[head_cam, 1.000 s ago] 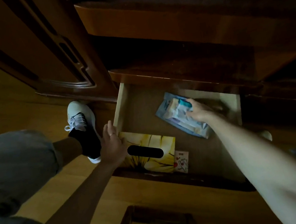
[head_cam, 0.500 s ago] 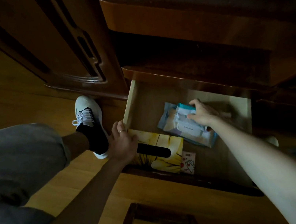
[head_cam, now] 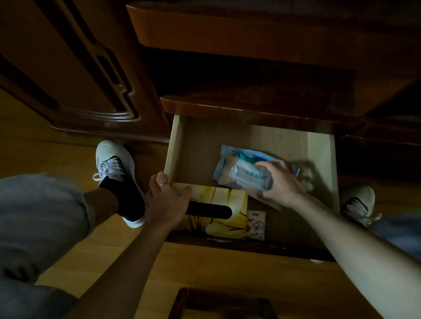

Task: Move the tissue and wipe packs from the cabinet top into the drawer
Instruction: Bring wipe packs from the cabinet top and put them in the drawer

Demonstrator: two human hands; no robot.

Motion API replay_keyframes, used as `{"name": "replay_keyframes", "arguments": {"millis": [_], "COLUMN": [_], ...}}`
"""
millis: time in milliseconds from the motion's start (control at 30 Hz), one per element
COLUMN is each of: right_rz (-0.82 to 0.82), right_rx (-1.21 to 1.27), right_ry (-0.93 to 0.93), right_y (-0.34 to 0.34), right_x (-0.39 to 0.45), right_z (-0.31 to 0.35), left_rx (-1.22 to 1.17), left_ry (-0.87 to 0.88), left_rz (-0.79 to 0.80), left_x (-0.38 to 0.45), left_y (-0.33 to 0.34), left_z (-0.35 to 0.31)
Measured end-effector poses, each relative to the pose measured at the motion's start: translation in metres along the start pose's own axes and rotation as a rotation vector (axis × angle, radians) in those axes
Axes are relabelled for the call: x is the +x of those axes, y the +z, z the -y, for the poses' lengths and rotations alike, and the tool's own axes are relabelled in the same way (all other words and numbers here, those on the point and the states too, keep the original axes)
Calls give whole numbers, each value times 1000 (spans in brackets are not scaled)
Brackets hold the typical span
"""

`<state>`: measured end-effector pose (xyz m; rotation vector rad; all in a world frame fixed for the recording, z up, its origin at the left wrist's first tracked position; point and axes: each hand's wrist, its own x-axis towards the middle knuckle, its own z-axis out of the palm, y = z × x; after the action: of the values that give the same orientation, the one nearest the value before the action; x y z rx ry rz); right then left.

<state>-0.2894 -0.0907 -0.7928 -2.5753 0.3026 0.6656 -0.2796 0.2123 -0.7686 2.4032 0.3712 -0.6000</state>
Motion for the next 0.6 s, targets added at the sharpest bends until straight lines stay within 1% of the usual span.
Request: {"name": "replay_keyframes", "arguments": {"millis": [67, 100, 133, 167, 200, 267, 300, 367, 467, 600], "right_rz": [-91, -147, -191, -205, -186, -87, -47, -54, -84, -23], "right_rx": [95, 150, 210, 276, 339, 439, 468, 482, 513, 460], "right_ry": [-47, -29, 39, 155, 302, 560, 623, 626, 535, 434], "right_y": [2, 4, 5, 7, 9, 11, 12, 15, 16, 13], "right_x": [-6, -9, -11, -11, -9, -3, 0, 5, 15, 36], "right_z": [-5, -7, -8, -11, -13, -17, -18, -15, -7, 15], "left_rx": [-5, -1, 7, 16, 22, 18, 16, 14, 19, 25], "left_ry": [2, 3, 3, 0, -1, 8, 13, 18, 19, 27], "left_rz": [-4, -9, -18, -28, -36, -43, -45, -52, -63, -68], "left_x": [-1, 0, 0, 0, 1, 1, 1, 2, 1, 0], "left_y": [0, 0, 0, 1, 1, 4, 4, 5, 5, 5], "left_z": [1, 2, 2, 3, 3, 3, 3, 2, 1, 0]}}
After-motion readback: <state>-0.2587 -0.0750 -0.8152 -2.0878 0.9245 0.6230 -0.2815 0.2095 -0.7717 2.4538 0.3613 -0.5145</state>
